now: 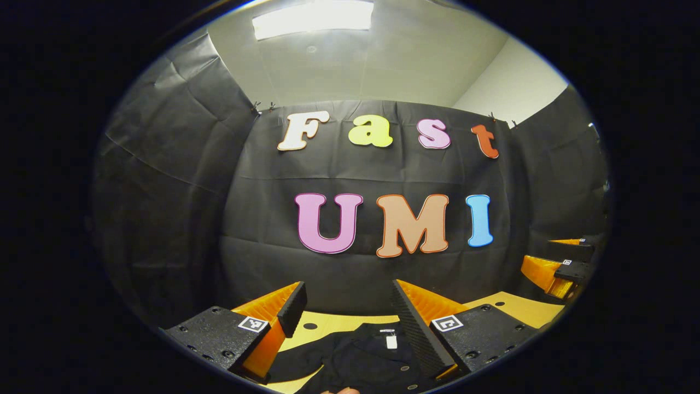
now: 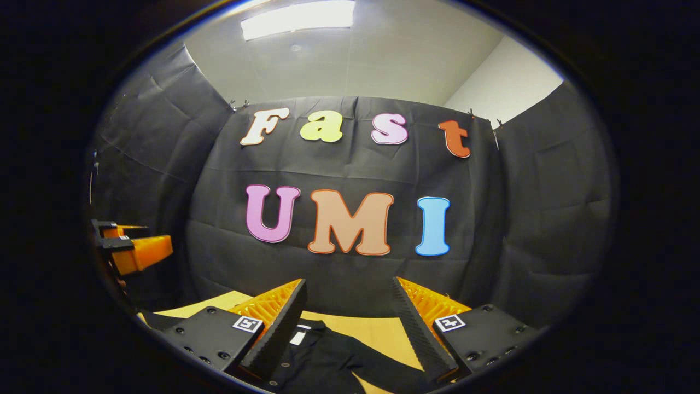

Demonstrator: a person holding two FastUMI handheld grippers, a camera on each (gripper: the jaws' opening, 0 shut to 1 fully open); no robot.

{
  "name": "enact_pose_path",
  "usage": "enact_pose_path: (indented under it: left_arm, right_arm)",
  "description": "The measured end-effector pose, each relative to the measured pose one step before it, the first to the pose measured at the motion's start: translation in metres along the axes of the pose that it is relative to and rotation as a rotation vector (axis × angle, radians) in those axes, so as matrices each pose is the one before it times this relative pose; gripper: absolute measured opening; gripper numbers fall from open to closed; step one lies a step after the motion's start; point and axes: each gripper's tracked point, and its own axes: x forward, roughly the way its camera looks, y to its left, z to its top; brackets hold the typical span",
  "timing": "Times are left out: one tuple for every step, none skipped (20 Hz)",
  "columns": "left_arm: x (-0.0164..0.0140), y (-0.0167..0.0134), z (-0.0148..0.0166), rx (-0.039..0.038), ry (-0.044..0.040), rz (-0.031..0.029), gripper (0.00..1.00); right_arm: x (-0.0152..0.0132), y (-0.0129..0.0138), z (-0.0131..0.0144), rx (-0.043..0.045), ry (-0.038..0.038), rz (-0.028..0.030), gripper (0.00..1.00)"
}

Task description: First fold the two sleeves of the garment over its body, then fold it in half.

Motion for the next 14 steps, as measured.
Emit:
enact_pose_path:
  left_arm:
    - [-0.00012,-0.00212,0.00041,0.00173,-0.00204,-0.00007,0.92]
    - [-0.00041,-0.00083,0.00058,0.00106,-0.00185,-0.00031,0.92]
    - [-0.00039,-0.00235,-0.00008,0.00117,-0.00065,0.00021,0.92]
    - [-0.00035,-0.00108,0.00047,0.00125,-0.00012,0.00110,0.92]
    - [-0.00020,-0.00193,-0.00037,0.00065,0.00033,0.00068,0.92]
    - [-0.00015,-0.00110,0.00026,0.00116,0.00051,0.00123,0.92]
    - [-0.00029,-0.00110,-0.00031,0.00140,0.00050,0.00089,0.92]
    - [0.00009,-0.00138,0.00062,0.00197,0.00053,0.00074,0.92]
    - [-0.00077,-0.00213,0.00051,0.00221,-0.00058,0.00090,0.92]
    - [-0.00117,-0.00089,0.00008,0.00111,0.00006,0.00184,0.92]
    - [0.00052,-0.00196,-0.00114,0.00011,0.00177,0.00140,0.92]
    - [-0.00076,-0.00156,-0.00065,0.00108,0.00285,0.00155,0.92]
    - [-0.00047,-0.00126,-0.00030,0.00071,0.00282,0.00155,0.92]
    - [-0.00081,-0.00118,-0.00030,0.00077,0.00172,0.00172,0.92]
  right_arm:
    - [0.00217,-0.00958,-0.00373,-0.00142,0.01243,-0.01640,0.99]
    - [0.00301,-0.01167,-0.00591,-0.00022,0.01195,-0.01997,0.99]
    - [0.00327,-0.01045,-0.00315,0.00106,0.01206,-0.02161,0.98]
    - [0.00050,-0.01346,-0.00567,0.00080,0.01310,-0.02267,0.98]
    - [0.00276,-0.01111,-0.00437,0.00023,0.01286,-0.02001,0.98]
    - [0.00318,-0.01051,-0.00657,-0.00235,0.01531,-0.01966,0.98]
    - [0.00403,-0.01109,-0.00527,-0.00163,0.01517,-0.01870,0.98]
    - [0.00375,-0.01088,-0.00800,-0.00121,0.01967,-0.01650,0.98]
    - [0.00329,-0.01198,-0.00878,-0.00222,0.02376,-0.01618,0.98]
    - [0.00328,-0.01145,-0.01057,0.00109,0.02472,-0.01826,0.98]
    - [0.00391,-0.01020,-0.01055,0.00010,0.03245,-0.01610,0.98]
    - [-0.00027,-0.00920,-0.00889,-0.00289,0.02949,-0.01818,0.98]
    - [0.00049,-0.00956,-0.00624,-0.00586,0.01673,-0.02061,0.99]
    - [0.00098,-0.00743,-0.00556,-0.00524,0.01238,-0.01206,0.98]
